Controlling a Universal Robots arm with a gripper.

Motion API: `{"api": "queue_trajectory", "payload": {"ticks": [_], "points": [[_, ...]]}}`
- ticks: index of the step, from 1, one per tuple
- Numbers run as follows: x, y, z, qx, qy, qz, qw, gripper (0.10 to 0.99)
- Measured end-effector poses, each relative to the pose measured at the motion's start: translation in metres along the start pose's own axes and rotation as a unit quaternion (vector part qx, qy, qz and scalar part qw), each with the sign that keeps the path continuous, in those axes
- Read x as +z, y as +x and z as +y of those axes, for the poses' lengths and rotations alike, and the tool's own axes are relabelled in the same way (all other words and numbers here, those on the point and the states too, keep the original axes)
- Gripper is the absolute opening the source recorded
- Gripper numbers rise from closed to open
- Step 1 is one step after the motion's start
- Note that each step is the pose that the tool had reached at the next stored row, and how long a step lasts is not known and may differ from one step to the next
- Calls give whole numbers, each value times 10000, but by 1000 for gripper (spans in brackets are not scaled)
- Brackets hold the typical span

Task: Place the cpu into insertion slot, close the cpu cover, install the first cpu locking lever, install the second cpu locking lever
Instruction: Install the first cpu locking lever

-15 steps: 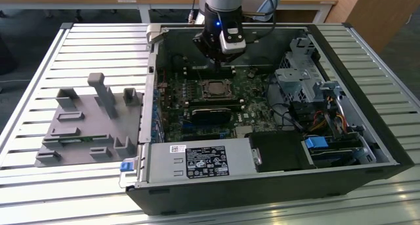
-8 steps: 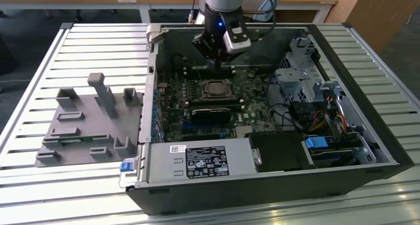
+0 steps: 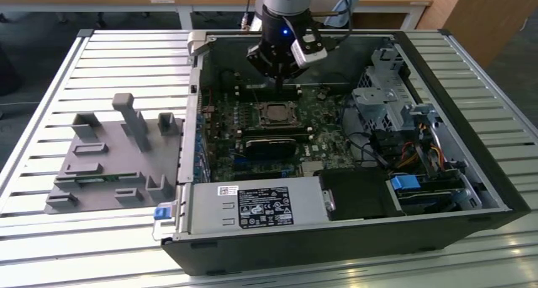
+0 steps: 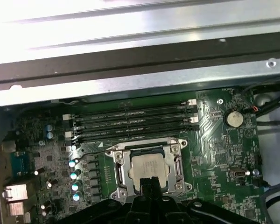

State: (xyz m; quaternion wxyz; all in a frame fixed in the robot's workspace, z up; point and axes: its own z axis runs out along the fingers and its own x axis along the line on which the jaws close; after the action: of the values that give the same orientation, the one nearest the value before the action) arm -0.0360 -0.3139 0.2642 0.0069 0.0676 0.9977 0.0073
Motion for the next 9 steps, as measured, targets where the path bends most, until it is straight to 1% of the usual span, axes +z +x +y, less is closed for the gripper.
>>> {"api": "queue_trajectory", "payload": {"ticks": [3,4,6,9], "points": [[8,30,-5,-69,-7,3,10000,106],[8,60,-9,-71,-11,3,10000,106],[9,148,-21,-72,-18,2,10000,106],[12,235,-32,-72,-23,0,10000,106]]}}
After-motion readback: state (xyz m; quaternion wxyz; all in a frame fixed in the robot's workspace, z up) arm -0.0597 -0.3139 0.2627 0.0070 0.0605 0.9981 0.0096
